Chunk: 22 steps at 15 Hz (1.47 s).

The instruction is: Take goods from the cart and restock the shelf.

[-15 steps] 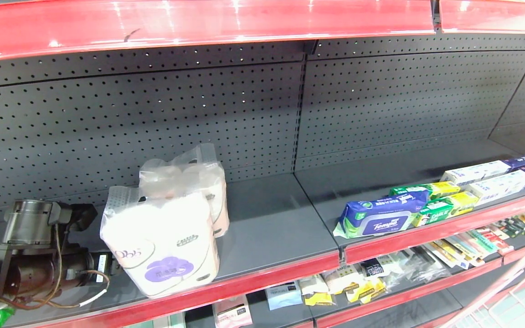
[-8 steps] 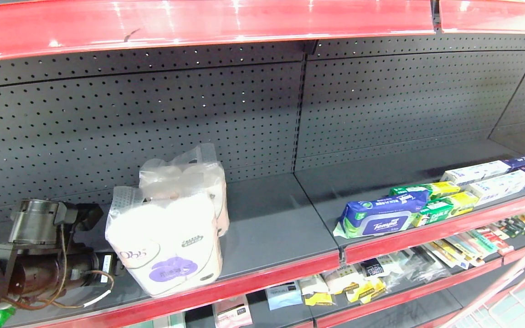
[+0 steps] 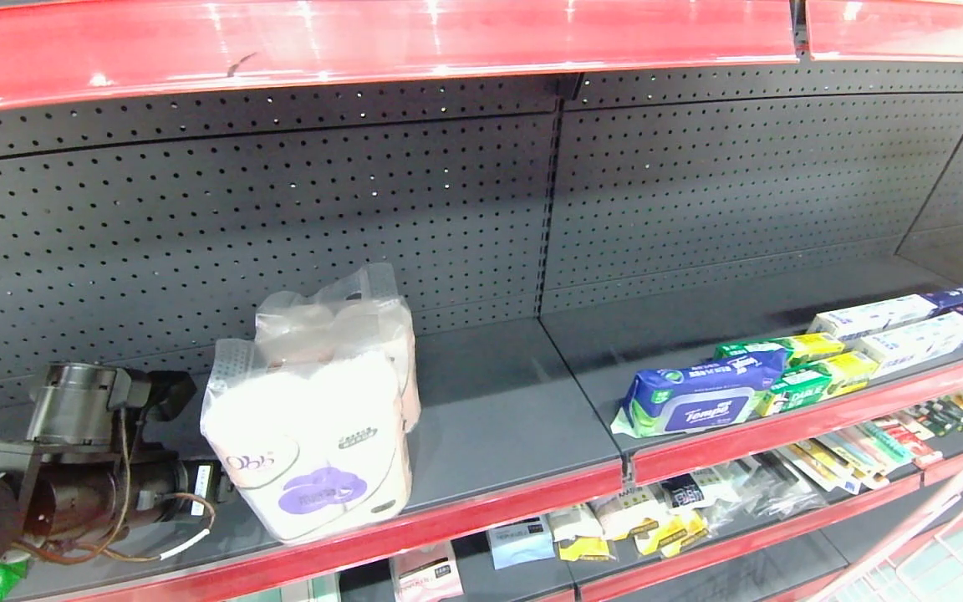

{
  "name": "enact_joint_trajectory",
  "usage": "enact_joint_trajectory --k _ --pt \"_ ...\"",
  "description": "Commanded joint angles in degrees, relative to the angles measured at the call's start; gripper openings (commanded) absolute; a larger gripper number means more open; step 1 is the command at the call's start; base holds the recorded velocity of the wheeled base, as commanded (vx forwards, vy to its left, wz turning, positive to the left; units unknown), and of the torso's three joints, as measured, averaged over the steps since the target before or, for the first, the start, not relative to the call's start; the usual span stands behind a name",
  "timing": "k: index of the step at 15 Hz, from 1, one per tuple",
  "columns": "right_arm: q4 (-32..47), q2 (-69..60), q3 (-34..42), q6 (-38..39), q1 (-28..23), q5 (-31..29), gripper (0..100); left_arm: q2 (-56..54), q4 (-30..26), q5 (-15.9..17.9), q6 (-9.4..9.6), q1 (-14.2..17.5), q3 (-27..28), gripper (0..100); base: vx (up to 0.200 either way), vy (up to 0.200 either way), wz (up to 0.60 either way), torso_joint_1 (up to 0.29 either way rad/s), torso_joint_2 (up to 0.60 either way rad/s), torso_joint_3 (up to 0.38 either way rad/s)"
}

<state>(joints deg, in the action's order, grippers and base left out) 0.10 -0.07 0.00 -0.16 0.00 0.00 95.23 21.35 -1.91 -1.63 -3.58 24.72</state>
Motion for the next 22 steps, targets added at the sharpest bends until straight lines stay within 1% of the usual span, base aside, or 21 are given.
enact_joint_trajectory --k 1,22 --pt "0.0 0.1 0.0 0.0 0.0 0.0 100 0.1 0.0 0.0 -0.04 -0.4 0.2 100 0.0 0.0 0.0 0.0 0.0 0.0" --pt "0.0 0.1 0.0 0.0 0.0 0.0 100 1.0 0.0 -0.1 -0.21 -2.1 0.7 100 0.0 0.0 0.0 0.0 0.0 0.0"
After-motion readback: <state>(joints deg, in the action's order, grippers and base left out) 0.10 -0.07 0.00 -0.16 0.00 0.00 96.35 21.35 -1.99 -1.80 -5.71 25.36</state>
